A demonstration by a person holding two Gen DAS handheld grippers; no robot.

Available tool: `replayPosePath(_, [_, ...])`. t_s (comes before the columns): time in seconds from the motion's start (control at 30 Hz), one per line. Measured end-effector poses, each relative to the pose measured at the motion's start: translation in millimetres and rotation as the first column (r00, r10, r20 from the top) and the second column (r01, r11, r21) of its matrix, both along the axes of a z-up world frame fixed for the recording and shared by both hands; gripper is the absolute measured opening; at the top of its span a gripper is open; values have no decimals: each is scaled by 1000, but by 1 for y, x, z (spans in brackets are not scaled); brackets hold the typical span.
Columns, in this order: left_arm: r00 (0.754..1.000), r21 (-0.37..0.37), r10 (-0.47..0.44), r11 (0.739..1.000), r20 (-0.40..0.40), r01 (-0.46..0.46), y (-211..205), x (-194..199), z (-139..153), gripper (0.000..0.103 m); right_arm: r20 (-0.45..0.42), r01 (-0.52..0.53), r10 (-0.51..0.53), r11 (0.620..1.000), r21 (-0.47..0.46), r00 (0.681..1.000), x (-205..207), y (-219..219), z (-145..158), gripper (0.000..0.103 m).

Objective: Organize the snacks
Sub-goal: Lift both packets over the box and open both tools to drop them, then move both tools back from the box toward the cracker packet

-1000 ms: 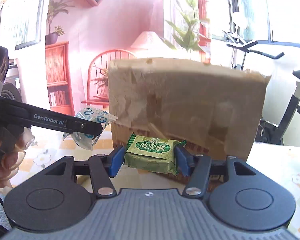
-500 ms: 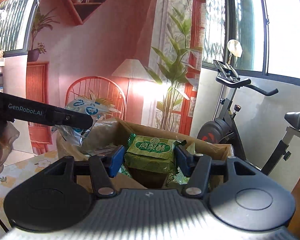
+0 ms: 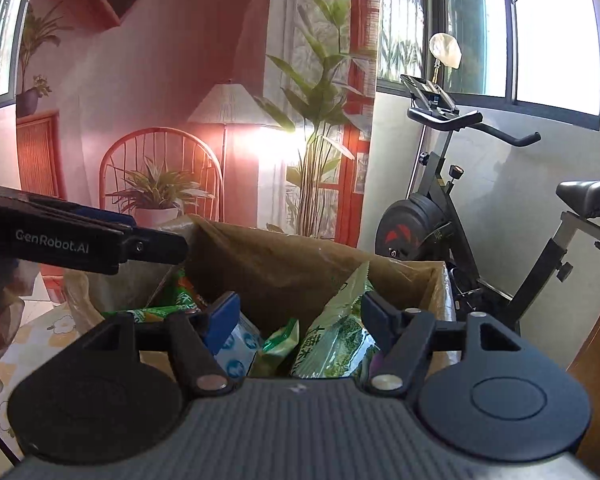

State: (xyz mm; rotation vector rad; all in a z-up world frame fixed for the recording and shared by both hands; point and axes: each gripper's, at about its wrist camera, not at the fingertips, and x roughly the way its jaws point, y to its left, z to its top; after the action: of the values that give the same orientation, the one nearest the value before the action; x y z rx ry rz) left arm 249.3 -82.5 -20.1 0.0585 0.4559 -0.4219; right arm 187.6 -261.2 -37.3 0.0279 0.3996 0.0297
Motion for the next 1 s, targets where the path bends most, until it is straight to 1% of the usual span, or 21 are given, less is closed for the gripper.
replayPosePath(0.23, [1000,-43,9,999,11,-8,35,-37,9,74,24,-73,73,997,32,997,-45,14,2,70])
replayPosePath(0.37, [1000,-38,-11,999,14,12,54,-62,7,73,29,-101,100,994,48,995,-66,25,-2,70])
replayPosePath(0.5, [1000,-32,-15,999,2,15,73,-82,-2,73,28,-114,112,991,68,993,-82,38,-11,70])
replayPosePath(0.57, [1000,-38,-1,999,3,1,86,-92,-11,73,27,-111,110,991,73,994,-88,44,-16,70])
replayPosePath(0.6, [1000,-55,9,998,-3,-9,93,-97,-18,73,33,-100,98,992,75,995,-94,49,-21,70])
replayPosePath(0.63, [1000,-73,12,997,-26,-14,101,-101,-27,73,37,-99,96,992,80,995,-97,52,-26,70])
replayPosePath(0.67, [999,-74,20,997,-42,-23,105,-103,-35,73,35,-101,98,992,80,995,-100,56,-30,70])
replayPosePath(0.73, [997,-66,39,997,-70,-44,114,-107,-50,73,29,-100,98,992,72,995,-106,65,-41,70])
replayPosePath(0.77, [995,-65,42,997,-92,-48,118,-108,-57,72,19,-103,102,992,75,995,-107,68,-45,70])
replayPosePath(0.93, [984,-46,79,995,-156,-88,134,-114,-88,71,-23,-111,114,989,94,993,-115,86,-72,70])
replayPosePath(1.0, [979,-21,97,995,-178,-102,138,-115,-100,71,-45,-108,112,989,98,993,-115,92,-83,70])
